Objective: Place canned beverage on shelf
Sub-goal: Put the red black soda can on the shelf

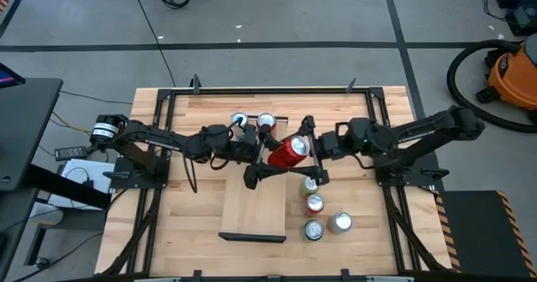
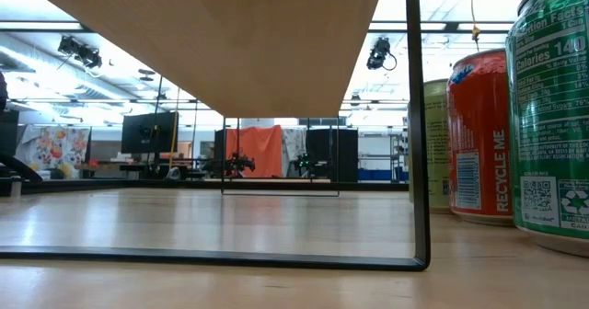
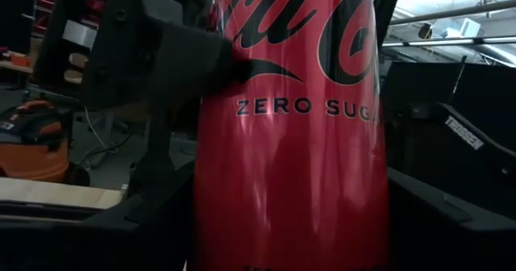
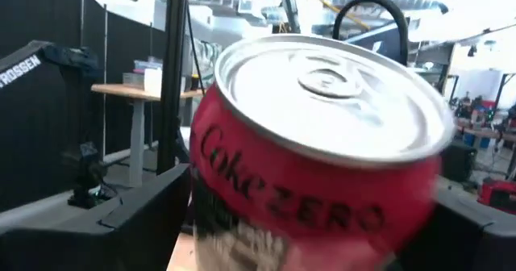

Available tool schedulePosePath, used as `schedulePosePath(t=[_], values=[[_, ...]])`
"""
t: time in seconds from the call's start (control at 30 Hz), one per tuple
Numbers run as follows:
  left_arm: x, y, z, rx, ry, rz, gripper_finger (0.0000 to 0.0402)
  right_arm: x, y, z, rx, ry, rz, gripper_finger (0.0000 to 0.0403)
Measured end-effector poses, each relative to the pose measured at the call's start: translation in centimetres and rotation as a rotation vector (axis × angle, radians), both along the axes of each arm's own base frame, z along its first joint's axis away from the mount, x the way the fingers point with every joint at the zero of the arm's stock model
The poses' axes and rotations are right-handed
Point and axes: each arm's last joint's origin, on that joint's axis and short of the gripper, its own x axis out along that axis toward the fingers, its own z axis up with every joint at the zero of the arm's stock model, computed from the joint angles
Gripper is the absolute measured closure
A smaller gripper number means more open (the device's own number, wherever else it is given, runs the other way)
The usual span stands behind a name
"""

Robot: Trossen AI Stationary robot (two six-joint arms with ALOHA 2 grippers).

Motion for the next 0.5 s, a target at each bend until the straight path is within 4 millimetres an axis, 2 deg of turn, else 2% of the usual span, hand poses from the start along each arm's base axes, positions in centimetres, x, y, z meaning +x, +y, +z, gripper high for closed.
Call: schedulePosePath(t=[0.2, 0.5], values=[[-0.01, -0.29, 0.04, 0.021, -0.005, 0.001, 0.0087, 0.76, 0.2, -0.23, -0.002, -0.04, 0.029, 0.0027], [-0.01, -0.32, 0.03, 0.064, -0.012, 0.009, 0.0087, 0.38, 0.34, 0.21, 0.004, -0.059, 0.037, 0.0028]])
